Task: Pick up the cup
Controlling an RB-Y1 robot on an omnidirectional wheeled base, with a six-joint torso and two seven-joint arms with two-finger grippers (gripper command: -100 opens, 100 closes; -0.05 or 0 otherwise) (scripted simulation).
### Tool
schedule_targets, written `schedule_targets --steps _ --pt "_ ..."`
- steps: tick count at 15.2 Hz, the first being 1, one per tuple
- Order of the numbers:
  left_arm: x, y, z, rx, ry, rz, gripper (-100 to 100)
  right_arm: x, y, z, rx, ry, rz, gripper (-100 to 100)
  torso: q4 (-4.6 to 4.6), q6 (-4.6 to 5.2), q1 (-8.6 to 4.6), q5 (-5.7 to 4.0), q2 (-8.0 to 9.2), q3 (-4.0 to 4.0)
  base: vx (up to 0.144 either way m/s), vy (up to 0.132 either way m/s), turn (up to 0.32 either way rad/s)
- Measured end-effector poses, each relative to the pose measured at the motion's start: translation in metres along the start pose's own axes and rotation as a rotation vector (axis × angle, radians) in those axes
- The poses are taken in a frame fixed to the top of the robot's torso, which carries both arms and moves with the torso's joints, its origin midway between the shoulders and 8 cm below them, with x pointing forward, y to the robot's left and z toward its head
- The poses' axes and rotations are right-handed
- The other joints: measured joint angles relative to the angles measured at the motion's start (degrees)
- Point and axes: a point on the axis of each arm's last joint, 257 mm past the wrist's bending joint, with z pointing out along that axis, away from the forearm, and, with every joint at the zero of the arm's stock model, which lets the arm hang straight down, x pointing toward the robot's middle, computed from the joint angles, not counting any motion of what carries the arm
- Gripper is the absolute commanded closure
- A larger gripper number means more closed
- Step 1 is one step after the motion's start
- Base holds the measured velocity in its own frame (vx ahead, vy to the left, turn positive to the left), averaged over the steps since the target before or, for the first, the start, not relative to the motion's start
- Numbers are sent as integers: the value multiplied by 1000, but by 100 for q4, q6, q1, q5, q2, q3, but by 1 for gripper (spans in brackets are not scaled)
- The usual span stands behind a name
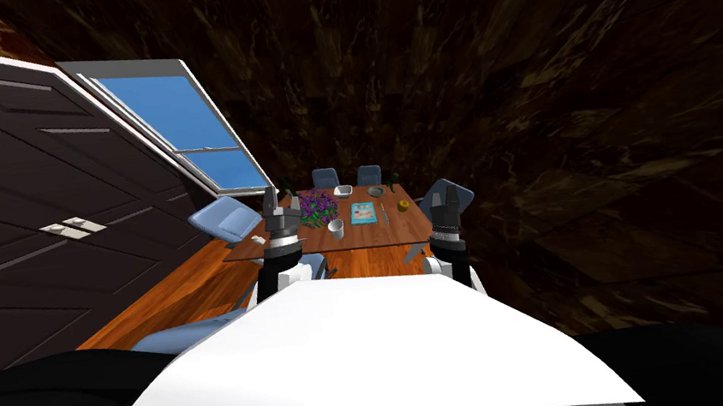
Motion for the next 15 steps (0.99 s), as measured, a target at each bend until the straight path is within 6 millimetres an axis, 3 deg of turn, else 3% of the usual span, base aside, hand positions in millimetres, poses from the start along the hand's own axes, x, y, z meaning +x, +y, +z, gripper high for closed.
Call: schedule_targets --steps 3,15 --pt "6 8 0 -26 46 5 -100 0 0 0 0 0 0 0 0 1 -1 0 1 1 -4 -9 -38" --pt "15 75 -1 -235 159 -33 -100 0 0 0 0 0 0 0 0 0 -5 -1 1 1 -5 -14 -51"
